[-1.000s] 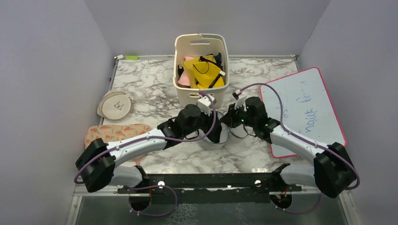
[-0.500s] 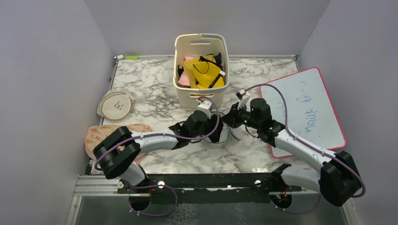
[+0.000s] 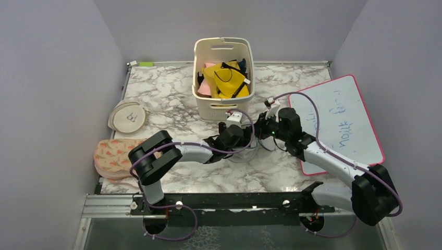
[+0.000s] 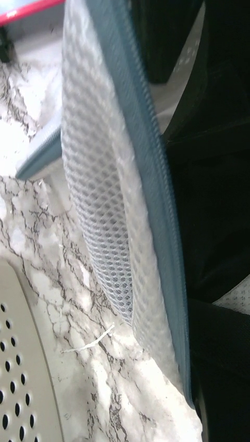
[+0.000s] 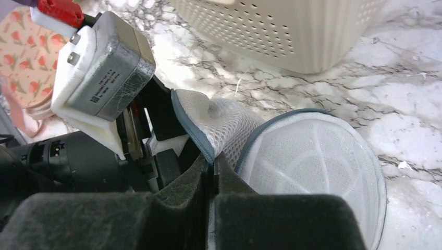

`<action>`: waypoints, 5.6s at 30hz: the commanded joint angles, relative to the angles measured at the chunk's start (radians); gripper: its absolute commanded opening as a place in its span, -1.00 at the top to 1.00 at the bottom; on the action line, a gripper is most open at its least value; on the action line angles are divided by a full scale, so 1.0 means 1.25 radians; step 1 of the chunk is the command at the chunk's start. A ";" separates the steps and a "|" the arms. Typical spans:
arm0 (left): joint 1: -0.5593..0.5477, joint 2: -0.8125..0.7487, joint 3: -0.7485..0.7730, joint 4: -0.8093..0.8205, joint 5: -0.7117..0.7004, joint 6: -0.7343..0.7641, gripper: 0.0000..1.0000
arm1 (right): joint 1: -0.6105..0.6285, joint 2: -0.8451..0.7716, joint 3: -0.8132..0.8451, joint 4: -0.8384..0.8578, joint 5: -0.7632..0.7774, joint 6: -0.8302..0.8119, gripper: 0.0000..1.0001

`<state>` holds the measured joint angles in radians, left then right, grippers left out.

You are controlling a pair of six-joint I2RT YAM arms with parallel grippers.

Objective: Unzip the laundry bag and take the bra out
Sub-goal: Pick up the bra from the laundry bag.

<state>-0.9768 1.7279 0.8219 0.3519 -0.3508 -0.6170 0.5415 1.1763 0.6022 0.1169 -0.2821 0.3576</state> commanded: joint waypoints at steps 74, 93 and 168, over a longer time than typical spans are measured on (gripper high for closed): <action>0.022 -0.272 -0.267 0.608 0.379 0.099 1.00 | 0.025 -0.098 0.009 -0.177 0.080 0.026 0.21; 0.109 -0.163 -0.307 0.697 0.407 -0.083 1.00 | 0.026 -0.183 0.010 -0.215 -0.038 0.030 -0.10; 0.221 -0.221 -0.079 0.140 0.912 0.270 -0.46 | 0.025 -0.162 -0.028 -0.022 -0.189 -0.044 0.99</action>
<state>-0.7025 1.4162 0.6918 0.4175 0.6624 -0.2138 0.5697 0.9936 0.5545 0.0708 -0.4892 0.3046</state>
